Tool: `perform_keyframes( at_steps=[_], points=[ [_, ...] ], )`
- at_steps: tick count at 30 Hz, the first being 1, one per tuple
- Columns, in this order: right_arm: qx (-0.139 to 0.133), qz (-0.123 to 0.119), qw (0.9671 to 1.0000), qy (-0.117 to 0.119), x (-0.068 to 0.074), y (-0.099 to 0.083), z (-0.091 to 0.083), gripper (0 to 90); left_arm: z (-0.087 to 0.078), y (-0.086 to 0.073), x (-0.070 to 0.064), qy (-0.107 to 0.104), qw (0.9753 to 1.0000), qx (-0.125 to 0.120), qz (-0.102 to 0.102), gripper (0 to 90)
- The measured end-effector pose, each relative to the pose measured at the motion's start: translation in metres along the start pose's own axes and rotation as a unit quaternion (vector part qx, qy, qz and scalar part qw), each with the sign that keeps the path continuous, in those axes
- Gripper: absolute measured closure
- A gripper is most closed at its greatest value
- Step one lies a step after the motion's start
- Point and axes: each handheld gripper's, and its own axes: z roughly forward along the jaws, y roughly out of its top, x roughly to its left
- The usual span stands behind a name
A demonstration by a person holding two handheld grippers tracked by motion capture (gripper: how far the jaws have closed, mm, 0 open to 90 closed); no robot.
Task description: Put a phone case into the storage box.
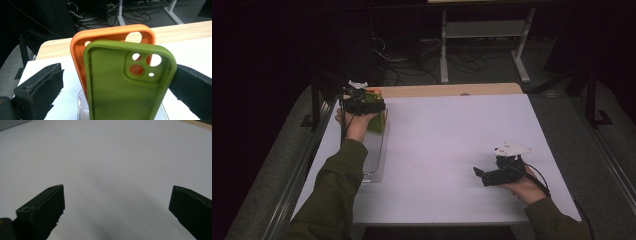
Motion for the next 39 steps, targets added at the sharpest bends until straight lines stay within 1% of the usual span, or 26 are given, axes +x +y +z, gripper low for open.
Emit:
perform_keyframes(
  at_steps=[3,4,5,7,10,11,12,13,14,15,17,18,19,21,22,25,26,27,28,31,32,33,34,35,38,39],
  points=[
    [-0.001,-0.001,1.0,-0.001,0.0,0.0,0.0,0.0,-0.002,0.001,0.001,-0.013,0.9999,-0.006,0.002,0.0],
    [-0.001,-0.001,1.0,-0.001,0.0,0.0,0.0,0.0,-0.004,0.001,0.002,-0.015,0.9999,0.0,0.008,0.0],
    [-0.001,0.0,1.0,-0.001,0.0,0.0,0.0,0.0,-0.006,0.001,0.002,-0.021,0.9998,-0.002,0.003,0.0],
    [-0.002,0.0,1.0,-0.001,-0.001,0.0,0.0,0.0,-0.009,0.001,0.002,-0.035,0.9993,-0.001,0.012,0.0],
    [-0.004,-0.002,1.0,-0.001,-0.002,0.001,-0.001,0.0,-0.016,0.001,0.0,-0.066,0.9974,0.004,0.029,0.0],
    [-0.005,-0.002,1.0,0.0,-0.002,0.001,-0.001,0.0,-0.018,0.001,-0.001,-0.075,0.9967,0.002,0.03,0.0],
    [-0.006,-0.001,1.0,0.0,-0.002,0.001,-0.002,0.0,-0.022,0.001,-0.003,-0.087,0.9954,0.001,0.042,0.0],
    [-0.006,-0.002,1.0,0.001,-0.002,0.001,-0.002,0.0,-0.025,0.0,-0.004,-0.095,0.9945,-0.001,0.046,0.0],
    [-0.005,-0.002,1.0,0.002,-0.002,0.002,-0.003,0.0,-0.029,-0.001,-0.006,-0.114,0.9922,-0.004,0.051,0.0],
    [-0.007,-0.002,1.0,0.004,-0.002,0.002,-0.004,0.0,-0.032,-0.002,-0.008,-0.127,0.9903,-0.003,0.056,0.0],
    [-0.01,-0.002,0.9999,0.007,-0.001,0.004,-0.005,0.0,-0.039,-0.004,-0.011,-0.147,0.9867,-0.004,0.069,0.0],
    [-0.012,-0.005,0.9999,0.008,-0.001,0.004,-0.006,0.0,-0.043,-0.006,-0.013,-0.161,0.9842,-0.005,0.074,0.0],
    [-0.013,-0.007,0.9998,0.01,-0.002,0.005,-0.007,0.0,-0.046,-0.008,-0.015,-0.169,0.9827,-0.007,0.076,0.0],
    [-0.016,-0.005,0.9998,0.014,-0.001,0.006,-0.008,0.0,-0.055,-0.012,-0.017,-0.194,0.977,-0.012,0.088,0.0],
    [-0.018,-0.008,0.9997,0.016,-0.001,0.007,-0.009,0.0,-0.058,-0.014,-0.019,-0.203,0.9752,-0.014,0.086,0.0],
    [-0.022,-0.01,0.9994,0.023,-0.001,0.008,-0.01,0.0,-0.067,-0.022,-0.023,-0.238,0.9673,-0.022,0.085,0.0],
    [-0.022,-0.008,0.9994,0.026,0.0,0.009,-0.011,0.0,-0.07,-0.025,-0.024,-0.247,0.9642,-0.02,0.095,0.0],
    [-0.024,-0.014,0.9992,0.028,-0.001,0.009,-0.011,0.0,-0.073,-0.028,-0.026,-0.257,0.9618,-0.02,0.093,0.0],
    [-0.024,-0.01,0.9992,0.032,0.0,0.01,-0.012,0.0,-0.076,-0.031,-0.028,-0.263,0.9596,-0.02,0.098,0.0],
    [-0.027,-0.019,0.9987,0.039,0.001,0.011,-0.013,0.0,-0.083,-0.041,-0.032,-0.283,0.9534,-0.022,0.103,0.0],
    [-0.025,-0.015,0.9987,0.042,0.002,0.012,-0.015,0.0,-0.085,-0.043,-0.033,-0.289,0.9511,-0.022,0.107,0.0],
    [-0.027,-0.022,0.9984,0.044,0.001,0.012,-0.015,0.0,-0.088,-0.046,-0.034,-0.292,0.9501,-0.023,0.108,0.0],
    [-0.03,-0.028,0.9982,0.044,0.001,0.013,-0.015,0.0,-0.09,-0.049,-0.035,-0.297,0.9482,-0.024,0.11,0.0],
    [-0.028,-0.025,0.9982,0.048,0.001,0.013,-0.016,0.0,-0.092,-0.051,-0.036,-0.3,0.9468,-0.025,0.112,0.0],
    [-0.033,-0.03,0.9977,0.051,0.002,0.015,-0.018,0.0,-0.098,-0.06,-0.037,-0.309,0.9427,-0.028,0.123,0.0],
    [-0.034,-0.03,0.9974,0.055,0.002,0.015,-0.019,0.0,-0.1,-0.063,-0.037,-0.311,0.9419,-0.027,0.124,0.0]
  ],
)
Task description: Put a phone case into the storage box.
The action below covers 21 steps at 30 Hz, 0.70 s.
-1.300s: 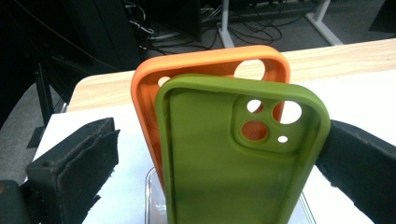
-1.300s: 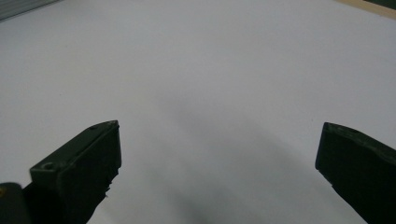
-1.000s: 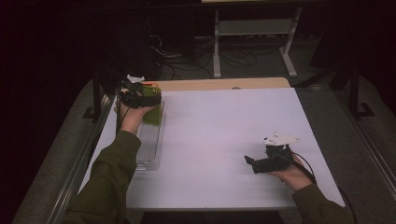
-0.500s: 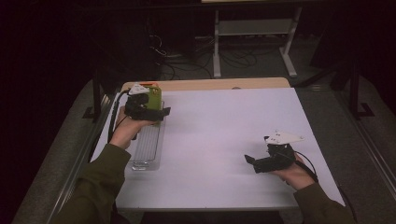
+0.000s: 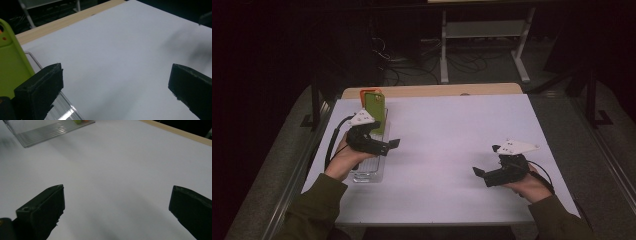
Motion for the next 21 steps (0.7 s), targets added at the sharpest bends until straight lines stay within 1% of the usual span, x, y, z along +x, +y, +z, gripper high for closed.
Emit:
perform_keyframes(
  at_steps=[2,3,4,8,9,10,11,13,14,15,18,21],
  points=[
    [-0.004,-0.004,1.0,0.002,0.0,0.001,-0.002,0.0,-0.002,-0.006,-0.002,-0.009,1.0,0.001,0.002,0.0],
    [-0.005,0.0,1.0,0.004,0.0,0.002,-0.003,0.0,-0.003,-0.01,-0.003,-0.012,0.9999,0.001,0.004,0.0],
    [-0.006,-0.002,1.0,0.004,0.0,0.002,-0.004,0.0,-0.004,-0.013,-0.004,-0.016,0.9998,0.003,0.007,0.0],
    [-0.01,-0.004,0.9999,0.005,-0.001,0.004,-0.006,0.0,-0.006,-0.025,-0.007,-0.026,0.9996,0.0,0.007,0.0],
    [-0.012,-0.006,0.9999,0.005,-0.001,0.004,-0.006,0.0,-0.007,-0.027,-0.007,-0.031,0.9994,0.002,0.013,0.0],
    [-0.013,-0.006,0.9999,0.006,-0.002,0.004,-0.006,0.0,-0.008,-0.029,-0.008,-0.033,0.9994,0.002,0.012,0.0],
    [-0.013,-0.003,0.9999,0.005,-0.002,0.004,-0.007,0.0,-0.009,-0.031,-0.008,-0.035,0.9992,0.002,0.017,0.0],
    [-0.015,-0.004,0.9999,0.006,-0.002,0.005,-0.007,0.0,-0.01,-0.036,-0.009,-0.041,0.9991,0.0,0.013,0.0],
    [-0.016,-0.005,0.9998,0.005,-0.002,0.006,-0.007,0.0,-0.011,-0.039,-0.01,-0.043,0.9989,-0.001,0.018,0.0],
    [-0.016,-0.005,0.9998,0.007,-0.002,0.006,-0.008,0.0,-0.012,-0.041,-0.011,-0.046,0.9988,-0.002,0.018,0.0],
    [-0.019,-0.006,0.9998,0.01,-0.001,0.007,-0.009,0.0,-0.015,-0.049,-0.013,-0.05,0.9985,-0.003,0.02,0.0],
    [-0.024,-0.004,0.9997,0.01,-0.001,0.009,-0.01,0.0,-0.019,-0.055,-0.013,-0.053,0.9984,-0.004,0.019,0.0]
  ],
)
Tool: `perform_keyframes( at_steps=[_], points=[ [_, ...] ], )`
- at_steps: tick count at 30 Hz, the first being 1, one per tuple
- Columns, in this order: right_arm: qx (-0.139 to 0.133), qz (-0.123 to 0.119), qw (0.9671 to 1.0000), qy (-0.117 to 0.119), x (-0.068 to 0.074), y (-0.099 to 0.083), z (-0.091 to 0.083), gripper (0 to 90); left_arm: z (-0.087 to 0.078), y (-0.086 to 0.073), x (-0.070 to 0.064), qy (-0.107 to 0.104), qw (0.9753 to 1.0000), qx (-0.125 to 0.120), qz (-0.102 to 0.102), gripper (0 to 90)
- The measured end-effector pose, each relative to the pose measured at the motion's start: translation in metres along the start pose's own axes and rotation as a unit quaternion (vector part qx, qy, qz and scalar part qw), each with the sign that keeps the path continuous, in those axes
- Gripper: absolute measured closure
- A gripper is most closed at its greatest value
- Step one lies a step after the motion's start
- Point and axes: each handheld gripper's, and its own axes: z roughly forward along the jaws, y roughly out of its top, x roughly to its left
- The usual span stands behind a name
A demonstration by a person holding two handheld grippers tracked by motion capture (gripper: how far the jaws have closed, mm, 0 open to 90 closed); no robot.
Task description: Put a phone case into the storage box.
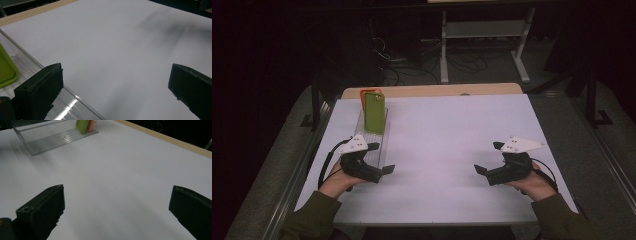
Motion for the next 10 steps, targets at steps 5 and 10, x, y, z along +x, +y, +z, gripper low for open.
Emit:
perform_keyframes(
  at_steps=[5,10],
  points=[
    [-0.009,-0.002,1.0,0.0,-0.0003,0.0025,-0.0027,0.0,-0.004,-0.0079,0.0003,0.003,1.0,0.0,-0.007,0.0],
    [-0.012,-0.003,0.9999,0.001,-0.0003,0.0032,-0.0033,0.0,-0.0043,-0.0093,0.0026,0.003,1.0,0.0,-0.009,0.0]
  ],
)
